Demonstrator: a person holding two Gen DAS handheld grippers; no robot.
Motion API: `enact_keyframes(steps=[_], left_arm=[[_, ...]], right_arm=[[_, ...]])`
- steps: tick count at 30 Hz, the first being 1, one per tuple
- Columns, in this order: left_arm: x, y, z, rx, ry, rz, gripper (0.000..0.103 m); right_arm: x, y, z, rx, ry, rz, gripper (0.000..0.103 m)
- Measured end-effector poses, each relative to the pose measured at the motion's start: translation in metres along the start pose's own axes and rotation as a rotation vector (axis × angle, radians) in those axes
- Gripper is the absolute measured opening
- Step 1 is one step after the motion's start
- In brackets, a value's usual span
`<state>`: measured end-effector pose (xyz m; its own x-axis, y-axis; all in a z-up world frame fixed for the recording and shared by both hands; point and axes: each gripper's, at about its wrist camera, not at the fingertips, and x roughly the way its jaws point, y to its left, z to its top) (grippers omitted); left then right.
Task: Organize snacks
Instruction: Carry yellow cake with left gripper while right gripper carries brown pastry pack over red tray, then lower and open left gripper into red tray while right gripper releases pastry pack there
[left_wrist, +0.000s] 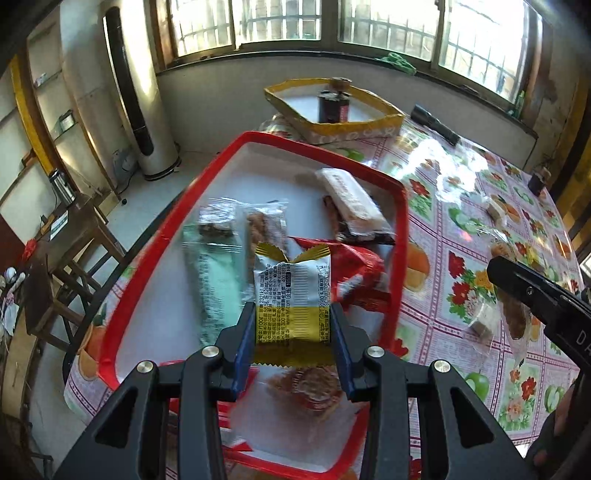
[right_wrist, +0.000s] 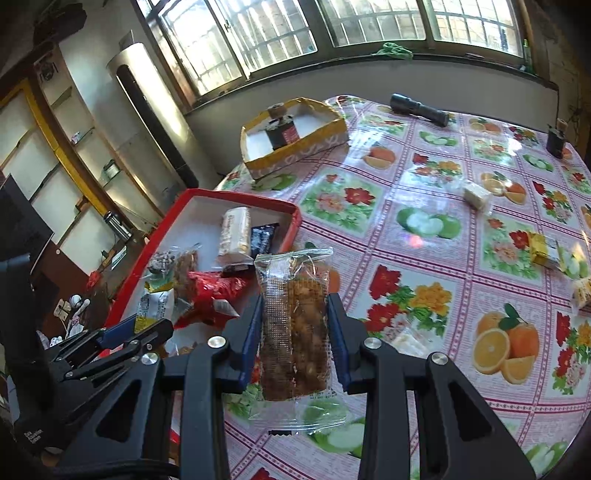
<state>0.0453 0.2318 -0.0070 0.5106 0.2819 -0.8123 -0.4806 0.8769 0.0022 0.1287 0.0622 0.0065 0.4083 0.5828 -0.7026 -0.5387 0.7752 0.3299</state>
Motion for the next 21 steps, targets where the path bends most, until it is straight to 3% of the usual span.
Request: enact_keyframes(steps=[8,21], left_arm=[[0.004,0.035,0.009,-0.067,-0.01,0.042,0.038],[0.014,0.058,0.013,-0.11,0.005,0.071,0.038]], right_arm=[[0.012,0.019,0.01,-0.027,0.004,0.037,0.036],[0.045,0.07,0.032,-0.072,0.025,0.152,0.036]])
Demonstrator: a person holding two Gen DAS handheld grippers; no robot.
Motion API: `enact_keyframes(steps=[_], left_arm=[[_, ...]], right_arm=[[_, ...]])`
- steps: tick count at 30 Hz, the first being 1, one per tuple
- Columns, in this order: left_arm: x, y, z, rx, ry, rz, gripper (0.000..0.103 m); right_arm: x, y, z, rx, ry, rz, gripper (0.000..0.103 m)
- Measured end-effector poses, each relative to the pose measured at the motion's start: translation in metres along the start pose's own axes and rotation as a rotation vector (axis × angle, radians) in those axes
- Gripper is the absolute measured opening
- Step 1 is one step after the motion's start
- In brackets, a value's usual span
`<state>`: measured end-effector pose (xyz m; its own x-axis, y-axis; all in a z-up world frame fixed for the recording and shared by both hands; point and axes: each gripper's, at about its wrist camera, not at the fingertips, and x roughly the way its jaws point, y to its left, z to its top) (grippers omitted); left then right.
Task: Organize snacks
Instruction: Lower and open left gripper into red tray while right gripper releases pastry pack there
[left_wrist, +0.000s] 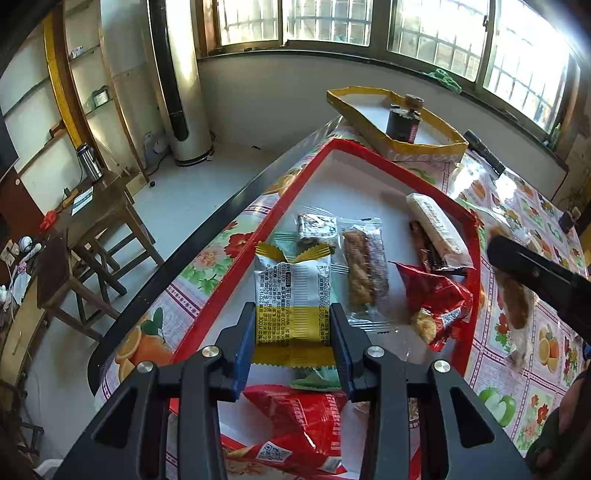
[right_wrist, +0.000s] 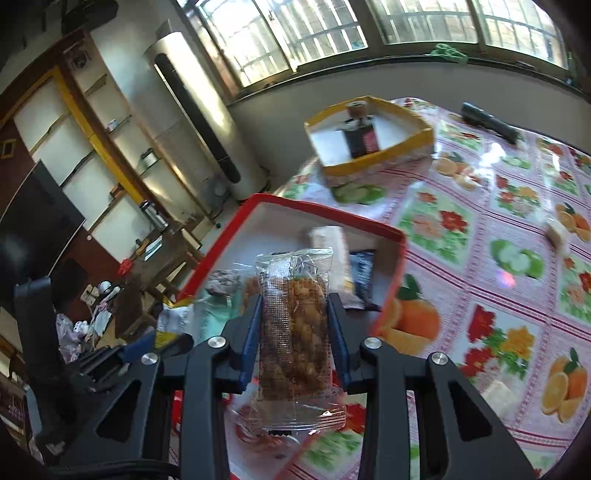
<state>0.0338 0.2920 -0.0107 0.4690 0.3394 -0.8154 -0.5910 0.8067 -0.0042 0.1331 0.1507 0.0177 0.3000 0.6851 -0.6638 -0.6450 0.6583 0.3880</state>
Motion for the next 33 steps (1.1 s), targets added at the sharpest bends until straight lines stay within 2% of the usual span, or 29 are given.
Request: enact_keyframes(steps=[10,19,27,31,33], left_arm=[[0.018,0.005,0.002,-0.009,0.025,0.031,0.038],[0.022,0.008,0.005,-0.009,0.013,0.066,0.038],[0.025,0.004,0.006,0.004,-0.001,0.099,0.038],[0.029,0.003,0.006,0.006,0.006,0.118,0.042],[0.028,0.005,0.006,0.006,0.009,0.121,0.049]], right_arm=[[0.046,0.023,0.015,-0.027,0.051,0.044,0.036],[0.081,0.02,0.017,-0.026,0.108,0.048,0.037],[0.096,0.016,0.015,-0.022,0.135,0.05,0.037],[0.098,0.014,0.014,-0.022,0.147,0.052,0.039],[0.098,0.014,0.015,-0.02,0.144,0.053,0.04]])
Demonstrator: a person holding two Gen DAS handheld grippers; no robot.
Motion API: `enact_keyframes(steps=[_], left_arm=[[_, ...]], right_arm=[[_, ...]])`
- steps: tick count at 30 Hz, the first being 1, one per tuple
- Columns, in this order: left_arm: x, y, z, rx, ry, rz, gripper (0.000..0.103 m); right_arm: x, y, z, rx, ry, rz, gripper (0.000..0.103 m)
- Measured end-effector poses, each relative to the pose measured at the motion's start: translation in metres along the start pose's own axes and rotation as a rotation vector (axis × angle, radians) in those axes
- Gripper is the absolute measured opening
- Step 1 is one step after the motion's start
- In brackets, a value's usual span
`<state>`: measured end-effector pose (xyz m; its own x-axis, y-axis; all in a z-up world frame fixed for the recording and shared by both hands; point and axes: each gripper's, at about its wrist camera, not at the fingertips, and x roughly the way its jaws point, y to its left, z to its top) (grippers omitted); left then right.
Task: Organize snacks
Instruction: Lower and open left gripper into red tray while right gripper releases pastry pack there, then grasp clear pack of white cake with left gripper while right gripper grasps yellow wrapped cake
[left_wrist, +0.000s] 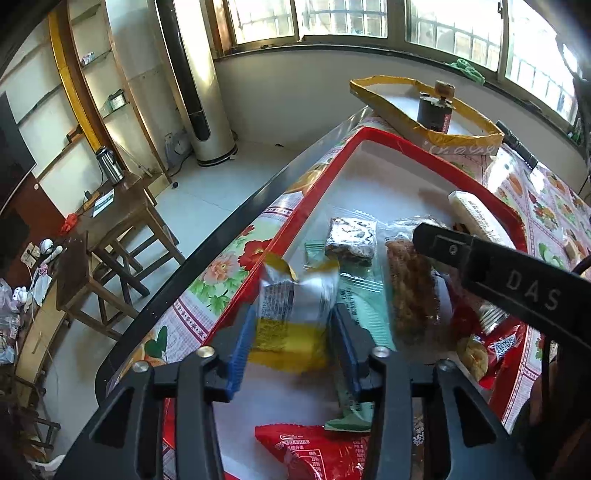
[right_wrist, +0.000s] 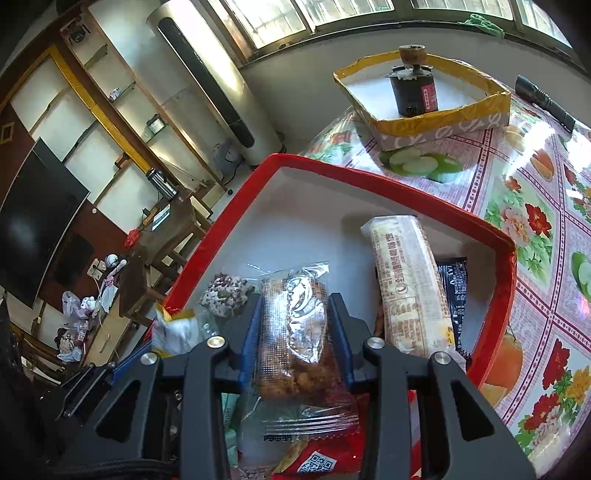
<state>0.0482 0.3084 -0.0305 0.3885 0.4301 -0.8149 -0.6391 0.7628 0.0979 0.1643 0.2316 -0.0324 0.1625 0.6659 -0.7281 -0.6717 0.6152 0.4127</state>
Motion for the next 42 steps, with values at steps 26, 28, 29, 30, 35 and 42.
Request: enact_keyframes(steps=[26,28,29,30,35,42], left_arm=[[-0.079,-0.078,-0.019,0.136,-0.16,-0.108,0.079],[-0.082,-0.085,-0.021,0.143,-0.156,-0.132,0.079],[-0.084,-0.09,-0.022,0.152,-0.156,-0.14,0.079],[-0.085,-0.097,-0.023,0.164,-0.155,-0.147,0.079],[-0.096,-0.124,-0.034,0.224,-0.149,-0.189,0.079],[-0.108,-0.164,-0.051,0.316,-0.125,-0.263,0.079]], right_arm=[[-0.178,-0.112,-0.082,0.188,-0.24,-0.173,0.067],[-0.19,-0.127,-0.093,0.215,-0.243,-0.2,0.067],[-0.195,-0.135,-0.099,0.227,-0.243,-0.218,0.067],[-0.199,-0.141,-0.103,0.238,-0.246,-0.228,0.067],[-0.226,-0.167,-0.125,0.284,-0.265,-0.27,0.067],[-0.255,-0.194,-0.148,0.348,-0.303,-0.304,0.067]])
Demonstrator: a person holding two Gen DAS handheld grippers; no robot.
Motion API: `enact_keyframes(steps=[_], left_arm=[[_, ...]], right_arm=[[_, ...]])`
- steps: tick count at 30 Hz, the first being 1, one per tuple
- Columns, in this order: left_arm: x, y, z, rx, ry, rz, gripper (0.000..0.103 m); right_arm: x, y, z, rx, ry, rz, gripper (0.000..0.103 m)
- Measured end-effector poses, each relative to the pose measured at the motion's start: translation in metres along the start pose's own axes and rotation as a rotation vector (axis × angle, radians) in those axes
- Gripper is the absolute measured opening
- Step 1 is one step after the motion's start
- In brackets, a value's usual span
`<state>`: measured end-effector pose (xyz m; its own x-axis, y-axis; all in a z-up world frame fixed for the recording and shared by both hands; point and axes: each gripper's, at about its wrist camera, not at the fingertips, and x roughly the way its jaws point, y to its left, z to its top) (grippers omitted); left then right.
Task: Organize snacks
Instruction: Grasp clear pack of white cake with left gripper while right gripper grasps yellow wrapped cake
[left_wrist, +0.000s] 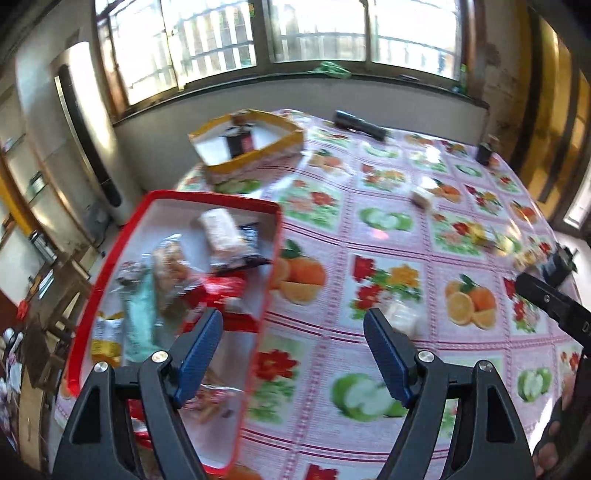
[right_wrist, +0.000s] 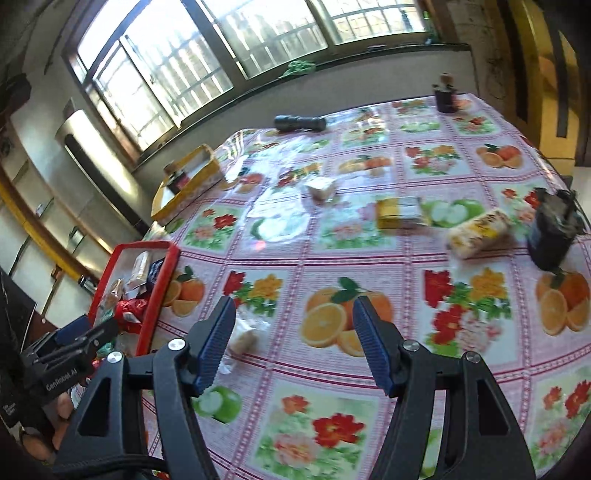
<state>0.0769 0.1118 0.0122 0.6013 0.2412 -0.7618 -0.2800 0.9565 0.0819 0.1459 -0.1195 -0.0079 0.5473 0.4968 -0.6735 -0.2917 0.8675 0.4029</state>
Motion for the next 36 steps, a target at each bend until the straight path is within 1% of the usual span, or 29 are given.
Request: enact_keyframes(steps=[2,6,8,10,12,14,17,19,21,23,24,26,30,32,36], left_arm=[[0.0,-0.01,-0.001,0.022,0.004,-0.012,0.079],[0.003,-0.034,-0.003,0.081,0.03,-0.068,0.079],[0.002,-0.047,-0.004,0.116,0.03,-0.057,0.079],[-0.003,-0.058,-0.007,0.148,0.005,-0.049,0.079],[-0.002,-0.066,-0.009,0.176,0.002,-0.032,0.079],[0.005,-0.067,-0.011,0.188,0.023,-0.057,0.079],[0.018,-0.065,-0.012,0.2,0.062,-0.104,0.079],[0.031,-0.065,-0.01,0.206,0.109,-0.162,0.079],[0.041,-0.066,-0.008,0.206,0.131,-0.207,0.079],[0.049,-0.068,-0.005,0.221,0.144,-0.229,0.079],[0.054,-0.069,-0.004,0.23,0.152,-0.239,0.079],[0.062,-0.072,-0.002,0.24,0.168,-0.244,0.079],[0.072,-0.073,-0.002,0.253,0.189,-0.257,0.079],[0.076,-0.075,-0.003,0.267,0.198,-0.265,0.079],[0.081,-0.076,-0.004,0.29,0.207,-0.274,0.079]], right_arm=[[-0.003,-0.008,-0.002,0.01,-0.002,-0.011,0.068],[-0.006,-0.022,-0.006,0.041,0.005,-0.016,0.069],[-0.006,-0.021,-0.006,0.038,0.015,-0.003,0.069],[-0.009,-0.015,-0.004,0.017,0.003,0.004,0.07],[-0.013,-0.017,-0.003,0.011,-0.024,-0.009,0.078],[-0.01,-0.03,0.0,0.032,-0.028,-0.03,0.078],[-0.002,-0.051,0.008,0.058,-0.004,-0.025,0.078],[0.007,-0.057,0.016,0.01,0.011,-0.043,0.078],[0.022,-0.058,0.029,-0.066,0.037,-0.043,0.078],[0.036,-0.059,0.04,-0.142,0.053,-0.044,0.078],[0.047,-0.059,0.049,-0.199,0.073,-0.072,0.078],[0.061,-0.057,0.06,-0.273,0.1,-0.086,0.078],[0.09,-0.051,0.079,-0.441,0.145,-0.145,0.078],[0.103,-0.051,0.084,-0.483,0.168,-0.161,0.078],[0.127,-0.059,0.095,-0.506,0.23,-0.158,0.078]])
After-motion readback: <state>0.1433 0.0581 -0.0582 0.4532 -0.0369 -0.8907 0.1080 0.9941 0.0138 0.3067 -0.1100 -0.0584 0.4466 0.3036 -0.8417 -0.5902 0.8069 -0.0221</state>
